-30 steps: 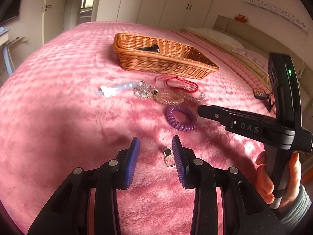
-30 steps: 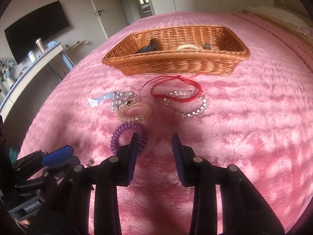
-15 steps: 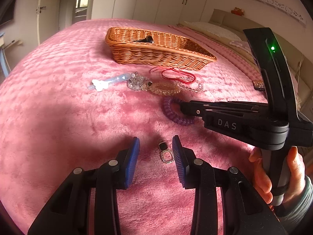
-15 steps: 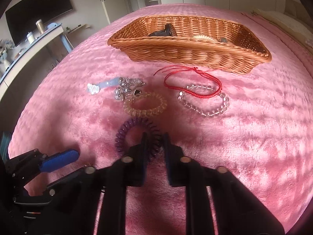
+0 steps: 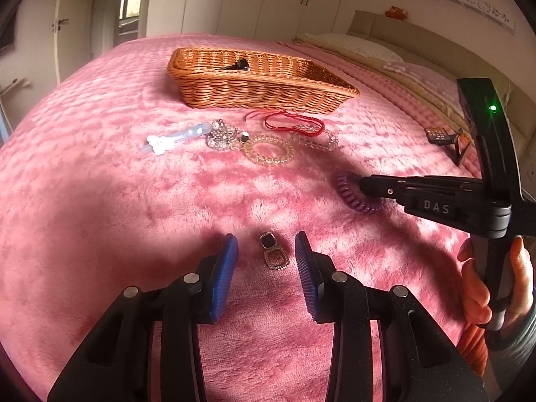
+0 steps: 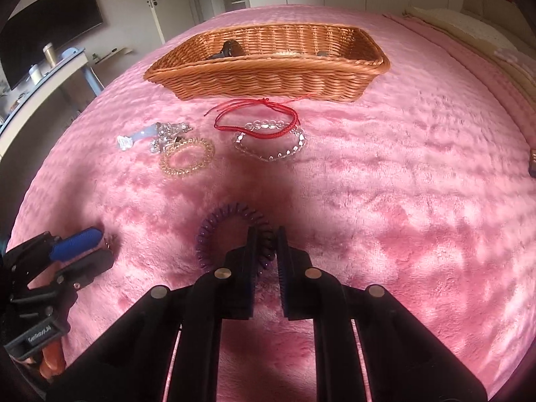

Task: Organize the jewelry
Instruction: 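Grasp the small gold charm with the left tool while the right grasps the purple spiral hair tie, then carry the charm and purple hair tie into the basket and release both, then withdraw both tools from the basket toward the remaining jewelry, then grasp the blue hair clip with the left tool while the right grasps the clear spiral hair tie, then carry the blue clip and clear hair tie into the basket and open both tools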

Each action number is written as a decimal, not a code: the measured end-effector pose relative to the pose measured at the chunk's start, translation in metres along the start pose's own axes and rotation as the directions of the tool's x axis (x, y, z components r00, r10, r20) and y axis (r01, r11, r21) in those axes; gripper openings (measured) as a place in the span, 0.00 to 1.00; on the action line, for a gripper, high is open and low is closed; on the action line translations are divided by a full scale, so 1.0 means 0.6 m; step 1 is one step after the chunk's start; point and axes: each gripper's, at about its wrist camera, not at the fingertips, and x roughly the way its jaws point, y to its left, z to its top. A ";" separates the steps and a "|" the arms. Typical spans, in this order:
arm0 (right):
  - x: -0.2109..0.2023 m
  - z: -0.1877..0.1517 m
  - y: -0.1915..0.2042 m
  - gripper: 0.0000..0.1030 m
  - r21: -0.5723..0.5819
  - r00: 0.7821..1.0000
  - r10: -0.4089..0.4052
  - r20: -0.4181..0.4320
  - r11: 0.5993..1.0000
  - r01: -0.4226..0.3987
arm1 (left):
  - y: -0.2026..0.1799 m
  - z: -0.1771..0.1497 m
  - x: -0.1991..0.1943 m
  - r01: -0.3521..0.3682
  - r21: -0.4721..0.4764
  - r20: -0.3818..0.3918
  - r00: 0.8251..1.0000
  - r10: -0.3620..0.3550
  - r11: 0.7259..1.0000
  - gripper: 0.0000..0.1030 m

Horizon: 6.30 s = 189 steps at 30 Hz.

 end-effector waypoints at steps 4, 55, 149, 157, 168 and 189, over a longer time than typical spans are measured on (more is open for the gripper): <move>0.001 -0.002 -0.002 0.23 0.012 1.000 0.019 0.008 1.000 -0.019 | -0.003 0.002 0.002 -0.014 0.005 -0.003 1.000 0.014 1.000 0.33; -0.053 0.257 -0.042 0.09 0.037 0.964 0.080 0.255 0.995 -0.093 | 0.004 0.282 -0.022 -0.011 0.093 0.309 0.951 -0.019 0.996 0.07; 0.091 0.101 0.115 0.09 -0.082 1.000 0.017 -0.015 0.997 -0.018 | 0.111 0.154 0.105 -0.101 0.131 -0.119 0.986 0.117 0.986 0.06; 0.043 0.070 0.093 0.09 -0.096 0.999 0.044 0.007 0.994 -0.043 | 0.092 0.099 0.041 -0.078 -0.050 -0.075 0.994 0.074 0.996 0.06; -0.032 0.028 0.052 0.09 -0.098 0.998 0.052 0.041 0.994 -0.048 | 0.061 0.056 -0.001 -0.035 -0.094 -0.001 0.999 0.035 0.995 0.06; -0.127 0.252 -0.010 0.09 0.015 0.954 0.014 0.301 1.000 -0.020 | 0.004 0.276 -0.076 -0.002 0.037 0.236 0.972 -0.007 0.999 0.06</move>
